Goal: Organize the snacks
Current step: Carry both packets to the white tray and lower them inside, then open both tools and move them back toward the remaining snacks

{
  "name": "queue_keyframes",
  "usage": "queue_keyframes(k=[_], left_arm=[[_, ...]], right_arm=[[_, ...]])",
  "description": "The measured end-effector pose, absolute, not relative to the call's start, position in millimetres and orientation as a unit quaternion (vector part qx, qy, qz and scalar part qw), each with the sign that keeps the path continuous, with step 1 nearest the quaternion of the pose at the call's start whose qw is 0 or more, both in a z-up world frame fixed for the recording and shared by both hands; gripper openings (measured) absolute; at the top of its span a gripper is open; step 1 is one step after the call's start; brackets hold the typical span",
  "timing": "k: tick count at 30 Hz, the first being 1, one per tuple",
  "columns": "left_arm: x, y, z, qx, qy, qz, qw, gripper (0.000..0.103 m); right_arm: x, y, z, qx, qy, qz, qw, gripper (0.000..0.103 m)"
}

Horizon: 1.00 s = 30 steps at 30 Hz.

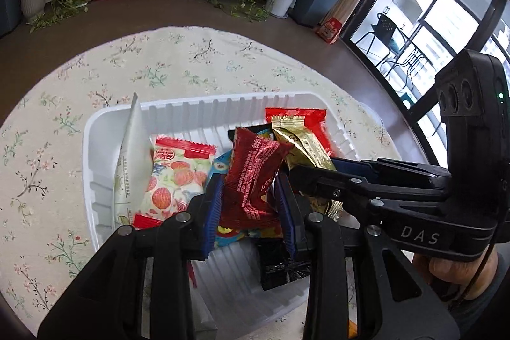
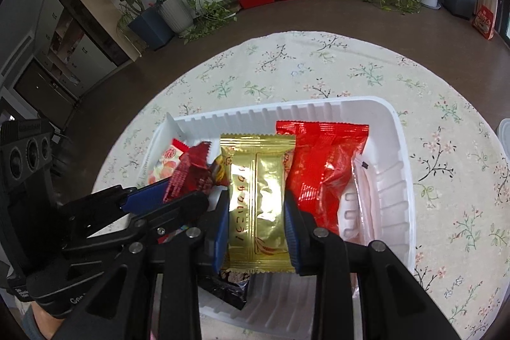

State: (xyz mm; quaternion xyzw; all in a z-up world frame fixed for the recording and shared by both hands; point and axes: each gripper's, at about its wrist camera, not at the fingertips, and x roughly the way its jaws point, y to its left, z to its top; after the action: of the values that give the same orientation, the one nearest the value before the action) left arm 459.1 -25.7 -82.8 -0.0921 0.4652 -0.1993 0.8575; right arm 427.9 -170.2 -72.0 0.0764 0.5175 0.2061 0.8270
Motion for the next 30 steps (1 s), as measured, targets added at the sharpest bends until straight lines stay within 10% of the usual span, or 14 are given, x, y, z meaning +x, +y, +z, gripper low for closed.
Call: queue_keyframes(k=[19,24,30], left_arm=[[461,-18,-92,-0.118,0.464,-0.198,0.855,0.034],[455,-15,-86,-0.121,0.459,-0.194,0.858,0.061],[446,-10,-78,-0.125,0.454,-0.191,0.861,0.067]], right_arm=[[431,-171,-85,0.076,0.527,0.208,0.821,0.036],[428,-178,-80,0.086,0.519,0.196,0.827,0.041],[423,-182,-67,0.086,0.504,0.196,0.837,0.046]])
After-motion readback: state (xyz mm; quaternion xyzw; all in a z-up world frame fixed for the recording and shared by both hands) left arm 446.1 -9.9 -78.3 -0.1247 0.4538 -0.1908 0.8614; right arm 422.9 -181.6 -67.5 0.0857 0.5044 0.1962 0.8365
